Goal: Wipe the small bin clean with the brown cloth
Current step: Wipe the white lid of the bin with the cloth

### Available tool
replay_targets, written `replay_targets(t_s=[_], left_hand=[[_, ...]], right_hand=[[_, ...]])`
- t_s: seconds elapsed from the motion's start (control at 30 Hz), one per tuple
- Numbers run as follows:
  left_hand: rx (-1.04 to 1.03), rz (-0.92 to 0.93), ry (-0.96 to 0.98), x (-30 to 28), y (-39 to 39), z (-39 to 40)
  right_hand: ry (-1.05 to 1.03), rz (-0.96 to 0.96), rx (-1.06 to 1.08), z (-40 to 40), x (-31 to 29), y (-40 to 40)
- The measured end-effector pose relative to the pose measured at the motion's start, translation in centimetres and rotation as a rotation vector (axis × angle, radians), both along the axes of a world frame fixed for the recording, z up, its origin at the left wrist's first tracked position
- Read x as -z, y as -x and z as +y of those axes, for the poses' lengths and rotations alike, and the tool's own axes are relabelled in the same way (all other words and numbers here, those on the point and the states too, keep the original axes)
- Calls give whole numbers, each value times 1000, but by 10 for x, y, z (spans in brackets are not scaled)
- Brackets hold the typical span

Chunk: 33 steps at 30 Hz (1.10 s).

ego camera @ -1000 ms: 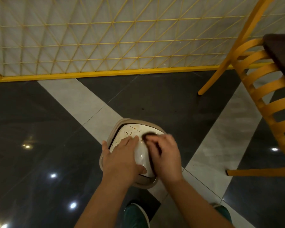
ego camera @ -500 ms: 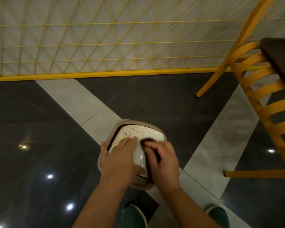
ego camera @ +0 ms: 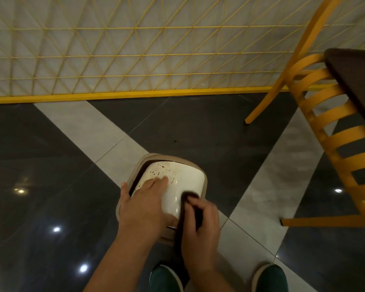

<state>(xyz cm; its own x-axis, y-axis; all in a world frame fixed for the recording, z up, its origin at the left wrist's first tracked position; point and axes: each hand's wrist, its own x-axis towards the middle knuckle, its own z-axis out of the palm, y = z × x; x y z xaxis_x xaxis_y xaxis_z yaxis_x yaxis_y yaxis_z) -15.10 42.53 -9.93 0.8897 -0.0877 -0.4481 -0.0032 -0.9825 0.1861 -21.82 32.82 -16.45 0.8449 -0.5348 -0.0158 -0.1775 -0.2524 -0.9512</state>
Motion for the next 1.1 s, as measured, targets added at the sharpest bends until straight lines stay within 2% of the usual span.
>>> replay_targets(t_s=[0.07,0.2,0.27,0.37,0.43,0.57,0.67,0.93,1.1], left_hand=[[-5,0,-8,-1,0,0],[2,11,-21,-3,1,-3],[11,23,-37,-3,1,-3],[-3,12,-33,-1,1,-2],[-11,0,-14,0,2,-2],[-1,10,-15,-1,0,-2],[11,12,-37,-4,0,-4],[15,17,-58,-4,0,-5],[21,47,-50,-5,1,-3]], right_hand=[[-16,37,-49,-13,-7,-26],[-304,256,199,-20,6,-25],[-352,321,245,-8,14,-1],[-325,227,245,11,13,30],[-303,209,215,3,9,21],[-222,346,110,-38,18,-39],[-104,402,59,-48,32,-55],[-107,387,9,-25,41,28],[-136,409,27,-53,16,-38]])
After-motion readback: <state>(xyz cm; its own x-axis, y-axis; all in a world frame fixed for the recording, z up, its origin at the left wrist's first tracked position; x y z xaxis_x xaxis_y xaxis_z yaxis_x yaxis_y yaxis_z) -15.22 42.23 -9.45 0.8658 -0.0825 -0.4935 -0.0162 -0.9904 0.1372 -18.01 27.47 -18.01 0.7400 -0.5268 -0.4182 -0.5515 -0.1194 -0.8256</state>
